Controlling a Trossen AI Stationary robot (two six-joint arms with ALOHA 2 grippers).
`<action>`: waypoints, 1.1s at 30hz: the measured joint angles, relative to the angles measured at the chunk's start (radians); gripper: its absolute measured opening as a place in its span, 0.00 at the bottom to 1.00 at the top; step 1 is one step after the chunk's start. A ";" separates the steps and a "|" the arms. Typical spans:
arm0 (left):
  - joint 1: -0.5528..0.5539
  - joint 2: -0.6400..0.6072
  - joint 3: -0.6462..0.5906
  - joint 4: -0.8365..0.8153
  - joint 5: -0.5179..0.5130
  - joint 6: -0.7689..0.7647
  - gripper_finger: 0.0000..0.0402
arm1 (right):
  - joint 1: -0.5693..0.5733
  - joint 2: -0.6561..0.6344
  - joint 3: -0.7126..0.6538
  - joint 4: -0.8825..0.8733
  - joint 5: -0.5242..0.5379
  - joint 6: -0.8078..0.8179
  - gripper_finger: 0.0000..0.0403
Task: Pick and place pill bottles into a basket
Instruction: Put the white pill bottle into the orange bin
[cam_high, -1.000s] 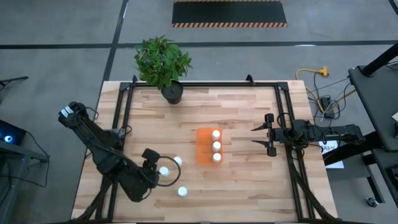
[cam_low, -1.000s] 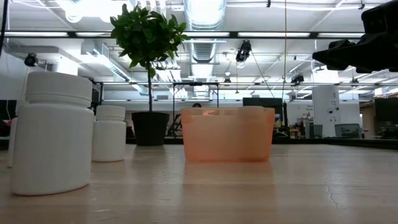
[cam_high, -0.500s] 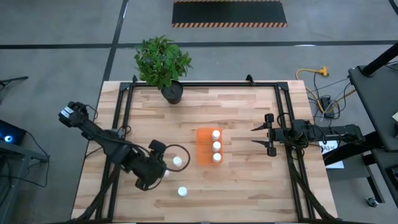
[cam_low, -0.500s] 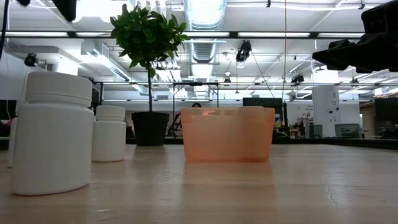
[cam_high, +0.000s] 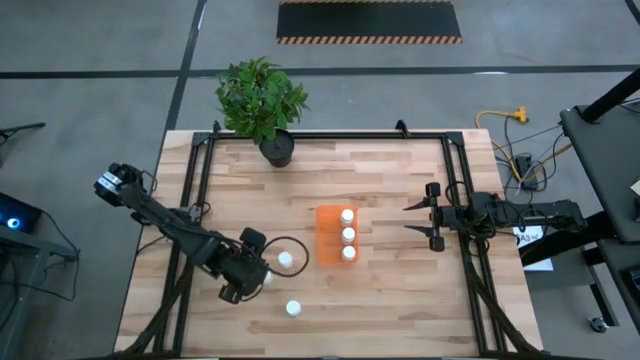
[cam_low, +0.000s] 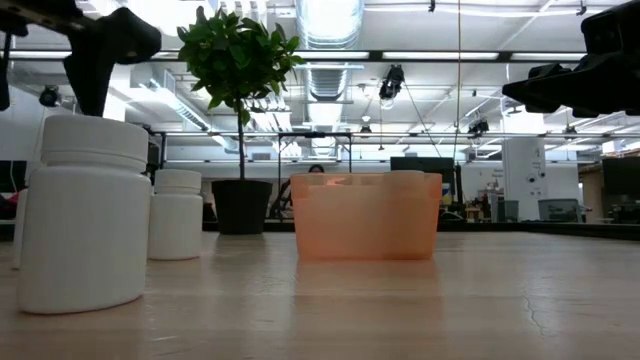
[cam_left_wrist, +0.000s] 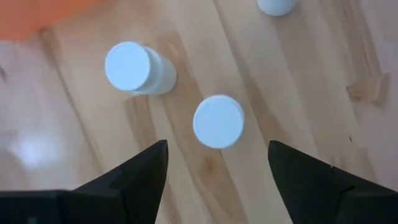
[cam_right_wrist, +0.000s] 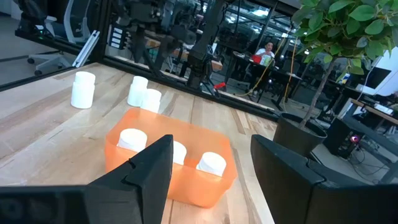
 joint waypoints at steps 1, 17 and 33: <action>0.000 0.000 -0.012 0.021 0.001 0.000 0.64 | 0.000 0.000 0.000 0.000 0.000 0.000 0.51; 0.025 0.017 -0.113 0.192 0.023 0.000 0.64 | 0.000 0.000 0.000 0.000 -0.001 0.000 0.51; 0.030 0.124 -0.124 0.212 0.038 0.001 0.64 | 0.000 0.001 0.000 0.000 0.000 0.000 0.51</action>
